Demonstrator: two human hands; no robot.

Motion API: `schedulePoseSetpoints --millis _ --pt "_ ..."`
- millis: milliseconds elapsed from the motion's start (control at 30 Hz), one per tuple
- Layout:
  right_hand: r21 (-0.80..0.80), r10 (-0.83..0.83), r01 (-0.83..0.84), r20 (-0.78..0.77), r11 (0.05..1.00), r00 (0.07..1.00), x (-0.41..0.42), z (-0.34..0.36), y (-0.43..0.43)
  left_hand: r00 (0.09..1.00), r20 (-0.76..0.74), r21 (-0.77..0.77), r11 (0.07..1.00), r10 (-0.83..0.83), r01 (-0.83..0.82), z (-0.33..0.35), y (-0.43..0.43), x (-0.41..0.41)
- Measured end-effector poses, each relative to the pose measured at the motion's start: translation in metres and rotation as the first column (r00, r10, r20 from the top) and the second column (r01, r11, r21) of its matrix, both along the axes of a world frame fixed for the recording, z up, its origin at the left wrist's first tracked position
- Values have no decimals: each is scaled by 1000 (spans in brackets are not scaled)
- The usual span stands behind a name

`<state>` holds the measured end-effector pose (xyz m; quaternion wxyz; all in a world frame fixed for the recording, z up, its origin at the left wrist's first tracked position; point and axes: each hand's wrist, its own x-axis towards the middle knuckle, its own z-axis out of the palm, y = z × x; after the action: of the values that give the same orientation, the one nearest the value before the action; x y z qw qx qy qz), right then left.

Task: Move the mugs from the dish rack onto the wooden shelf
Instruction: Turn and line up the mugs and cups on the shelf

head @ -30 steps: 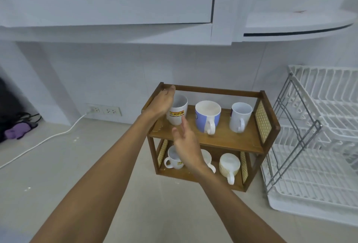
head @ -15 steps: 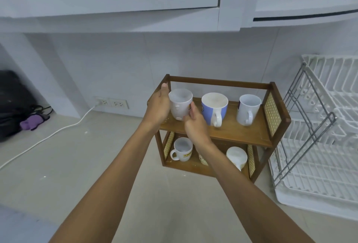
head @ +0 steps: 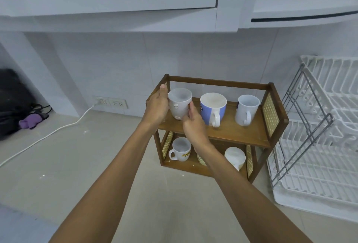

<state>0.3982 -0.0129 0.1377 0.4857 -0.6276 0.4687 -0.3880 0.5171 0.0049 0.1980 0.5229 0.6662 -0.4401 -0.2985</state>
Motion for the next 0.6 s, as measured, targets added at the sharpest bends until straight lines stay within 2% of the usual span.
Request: schedulePoseSetpoints --millis 300,433,600 --pt "-36 6 -6 -23 999 1000 -2 5 5 1000 28 -14 1000 -10 11 3 3 -3" --pt "-124 4 -7 -23 992 1000 -20 23 25 985 153 -160 985 83 -58 8 22 -23" --pt "-195 -133 133 15 972 991 -79 34 36 993 98 -195 977 -66 84 -18 38 -62"
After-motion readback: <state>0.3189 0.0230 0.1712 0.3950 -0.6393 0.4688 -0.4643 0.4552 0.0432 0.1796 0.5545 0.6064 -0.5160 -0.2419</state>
